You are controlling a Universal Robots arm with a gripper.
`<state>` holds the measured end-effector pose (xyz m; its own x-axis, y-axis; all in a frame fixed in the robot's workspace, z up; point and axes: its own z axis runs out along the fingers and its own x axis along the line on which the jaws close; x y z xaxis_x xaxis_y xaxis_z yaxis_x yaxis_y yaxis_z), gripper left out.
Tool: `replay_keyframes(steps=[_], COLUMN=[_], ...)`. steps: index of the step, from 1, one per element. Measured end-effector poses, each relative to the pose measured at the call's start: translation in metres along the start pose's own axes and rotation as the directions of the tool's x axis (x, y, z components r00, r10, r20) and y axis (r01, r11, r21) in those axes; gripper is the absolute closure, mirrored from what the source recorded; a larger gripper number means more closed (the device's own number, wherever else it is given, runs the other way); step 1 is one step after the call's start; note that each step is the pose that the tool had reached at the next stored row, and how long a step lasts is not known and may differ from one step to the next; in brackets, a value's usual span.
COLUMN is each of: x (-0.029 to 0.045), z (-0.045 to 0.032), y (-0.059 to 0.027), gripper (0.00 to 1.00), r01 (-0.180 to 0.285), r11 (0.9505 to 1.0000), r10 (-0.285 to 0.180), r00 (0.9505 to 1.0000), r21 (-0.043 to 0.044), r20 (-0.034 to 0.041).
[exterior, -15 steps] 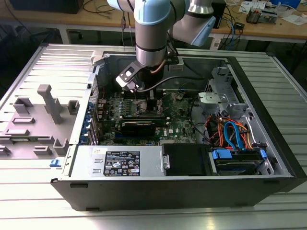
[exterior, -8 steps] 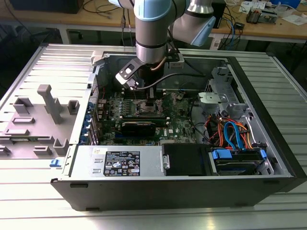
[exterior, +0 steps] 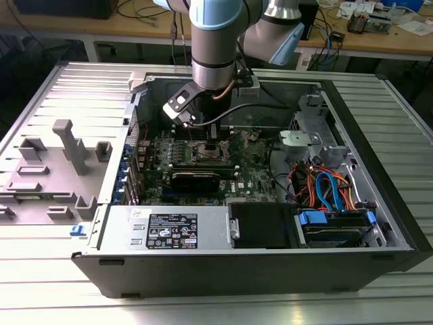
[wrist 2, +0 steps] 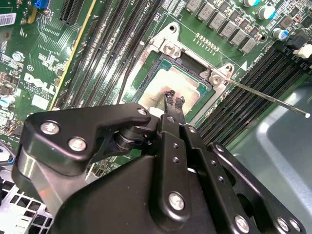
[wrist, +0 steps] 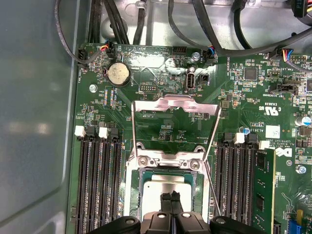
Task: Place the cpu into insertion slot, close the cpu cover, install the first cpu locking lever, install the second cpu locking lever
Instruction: 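Close the cpu cover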
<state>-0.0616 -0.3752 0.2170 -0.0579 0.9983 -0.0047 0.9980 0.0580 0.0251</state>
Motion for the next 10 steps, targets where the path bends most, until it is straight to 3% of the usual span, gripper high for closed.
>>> replay_keyframes(steps=[10], x=[0.0000], z=[-0.0037], y=[0.0001], gripper=[0.89], r01=[0.000], r11=[1.0000], r10=[0.000], r00=[1.0000], r21=[0.0000], r20=[0.0000])
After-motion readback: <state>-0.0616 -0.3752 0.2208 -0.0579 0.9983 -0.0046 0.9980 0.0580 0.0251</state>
